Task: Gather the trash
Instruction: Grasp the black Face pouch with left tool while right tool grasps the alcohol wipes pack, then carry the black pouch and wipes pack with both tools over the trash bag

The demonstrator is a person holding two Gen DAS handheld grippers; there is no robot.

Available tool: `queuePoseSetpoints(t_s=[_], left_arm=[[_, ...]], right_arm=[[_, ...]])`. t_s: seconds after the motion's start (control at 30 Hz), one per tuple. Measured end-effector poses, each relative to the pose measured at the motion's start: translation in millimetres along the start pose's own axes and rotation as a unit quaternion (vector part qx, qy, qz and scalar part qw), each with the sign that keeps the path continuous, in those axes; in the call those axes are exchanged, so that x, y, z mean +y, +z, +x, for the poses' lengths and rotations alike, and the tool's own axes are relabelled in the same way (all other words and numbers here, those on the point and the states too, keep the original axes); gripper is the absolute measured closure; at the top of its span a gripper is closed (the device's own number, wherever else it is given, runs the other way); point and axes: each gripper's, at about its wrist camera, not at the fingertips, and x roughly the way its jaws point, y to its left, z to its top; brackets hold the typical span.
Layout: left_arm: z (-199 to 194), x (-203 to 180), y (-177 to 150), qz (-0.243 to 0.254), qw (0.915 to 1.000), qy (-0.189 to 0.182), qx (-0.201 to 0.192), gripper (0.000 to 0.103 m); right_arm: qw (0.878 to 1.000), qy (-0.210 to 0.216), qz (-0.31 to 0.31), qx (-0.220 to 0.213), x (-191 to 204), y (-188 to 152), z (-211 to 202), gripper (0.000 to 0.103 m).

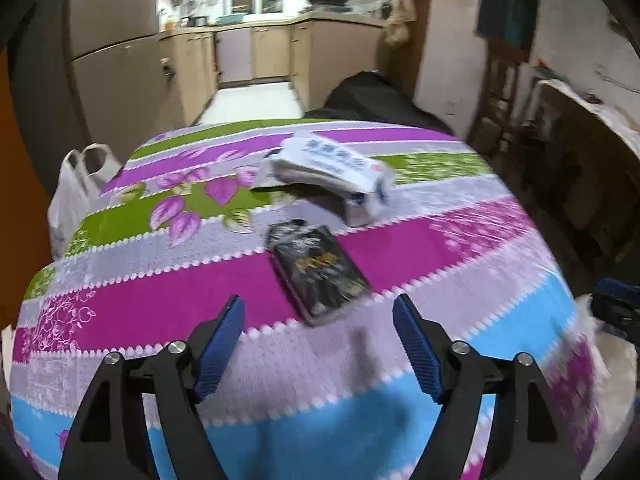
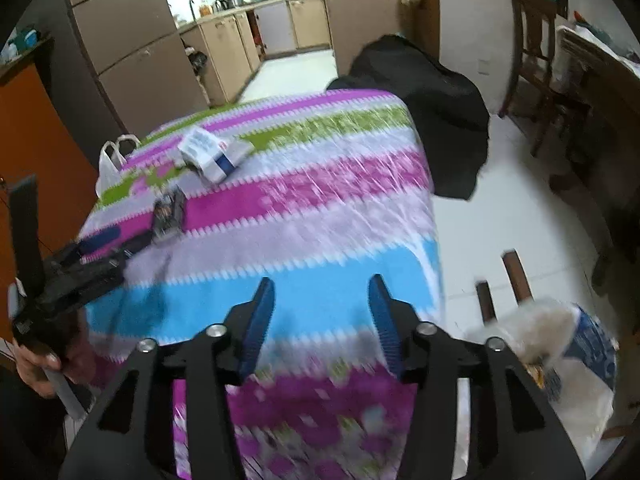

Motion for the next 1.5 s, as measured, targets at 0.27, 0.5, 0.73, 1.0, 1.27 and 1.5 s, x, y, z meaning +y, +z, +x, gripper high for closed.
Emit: queuePoseSetpoints(t_s=[0.27,0.5,0.73,1.0,1.27,1.5], left_arm=[[47,1,25,-0.042,0.9983,-0.002,0.041,0.026],[52,9,20,-0.044,0.9982,-0.007,0.041,0.055],[17,54,4,-0.07,0.9972,-0.011,0.023,0.065],[-6,89,-13,-0.082,0.9965,0.004,0.019,0.065],[-22,88,-12,-0.067,0.9976,0.016,-0.003,0.065],[-48,69,-14,-0.04,0.999,0.003,-0.019,0.065]], right_arm=[[1.0,0.004,-0.02,-0.01,17,26,25,0.04],[0.996,0.036,-0.076,-0.02,44,56,54,0.034],[0.97,0.07,-0.234,-0.008,100,88,104,0.015],[0.944,0.053,-0.325,0.028,146,113,174,0.013],[0.965,0.05,-0.255,0.029,134,100,165,0.062],[0.985,0.081,-0.153,0.011,99,50,72,0.063]])
